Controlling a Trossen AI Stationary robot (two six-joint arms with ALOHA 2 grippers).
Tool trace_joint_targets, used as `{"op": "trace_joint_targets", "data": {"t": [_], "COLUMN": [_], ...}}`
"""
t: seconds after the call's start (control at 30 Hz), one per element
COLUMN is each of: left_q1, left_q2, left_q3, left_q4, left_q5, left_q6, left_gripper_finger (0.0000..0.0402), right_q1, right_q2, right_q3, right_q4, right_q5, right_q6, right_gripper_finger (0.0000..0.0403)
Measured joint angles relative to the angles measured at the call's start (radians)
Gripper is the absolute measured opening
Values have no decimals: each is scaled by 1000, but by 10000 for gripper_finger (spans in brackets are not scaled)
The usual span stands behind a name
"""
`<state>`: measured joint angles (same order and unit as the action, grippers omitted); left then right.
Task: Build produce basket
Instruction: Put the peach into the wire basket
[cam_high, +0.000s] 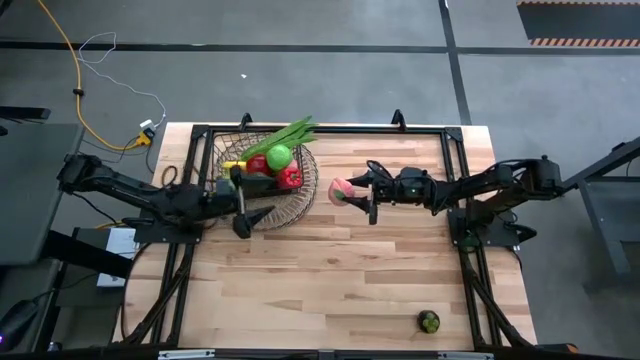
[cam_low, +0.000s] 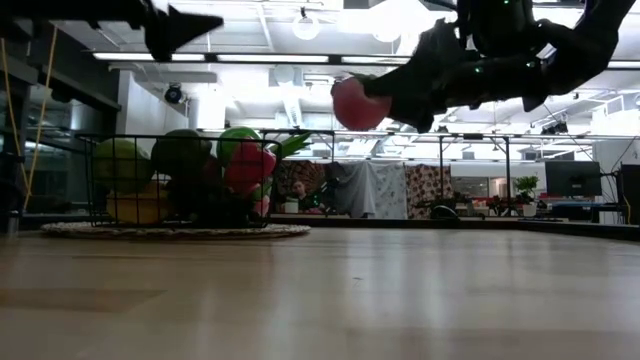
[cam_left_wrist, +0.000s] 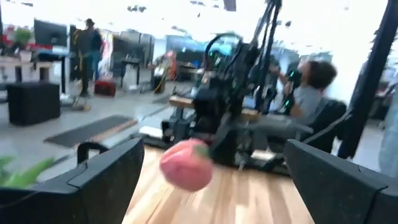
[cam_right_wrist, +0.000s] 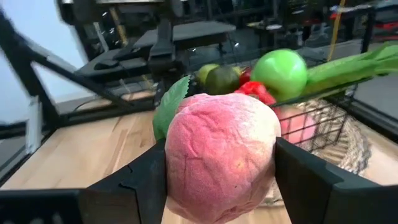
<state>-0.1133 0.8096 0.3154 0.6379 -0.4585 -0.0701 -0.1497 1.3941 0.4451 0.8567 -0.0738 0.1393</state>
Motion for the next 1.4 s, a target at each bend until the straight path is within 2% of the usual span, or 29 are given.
{"op": "trace_joint_targets", "data": {"t": [0.2, 0.33, 0.4, 0.63, 0.73, 0.87, 1.1, 1.4], "left_q1": [-76, -109, -119, -131, -130, -131, -131, -131], "left_q2": [-135, -164, -166, -167, -167, -167, -167, -167], "left_q3": [1, 0, 0, 0, 0, 0, 0, 0], "left_q4": [-73, -97, -97, -98, -97, -96, -95, -94], "left_q5": [-3, -46, -69, -123, -132, -131, -130, -130], "left_q6": [21, 21, 28, 74, 63, 48, 48, 47], "left_gripper_finger": [376, 376, 376, 376, 376, 376, 376, 376], "right_q1": [0, -4, -14, -76, -95, -108, -107, -117], "right_q2": [98, 252, 326, 557, 643, 735, 854, 870], "right_q3": [123, 315, 439, 843, 961, 1093, 1243, 1267], "right_q4": [-3, -14, -72, -282, -302, -299, -302, -321], "right_q5": [48, 44, 34, -58, -70, -153, -165, -102], "right_q6": [13, -49, -79, -95, -90, -61, -38, 18], "right_gripper_finger": [232, 232, 232, 232, 232, 232, 234, 263]}}
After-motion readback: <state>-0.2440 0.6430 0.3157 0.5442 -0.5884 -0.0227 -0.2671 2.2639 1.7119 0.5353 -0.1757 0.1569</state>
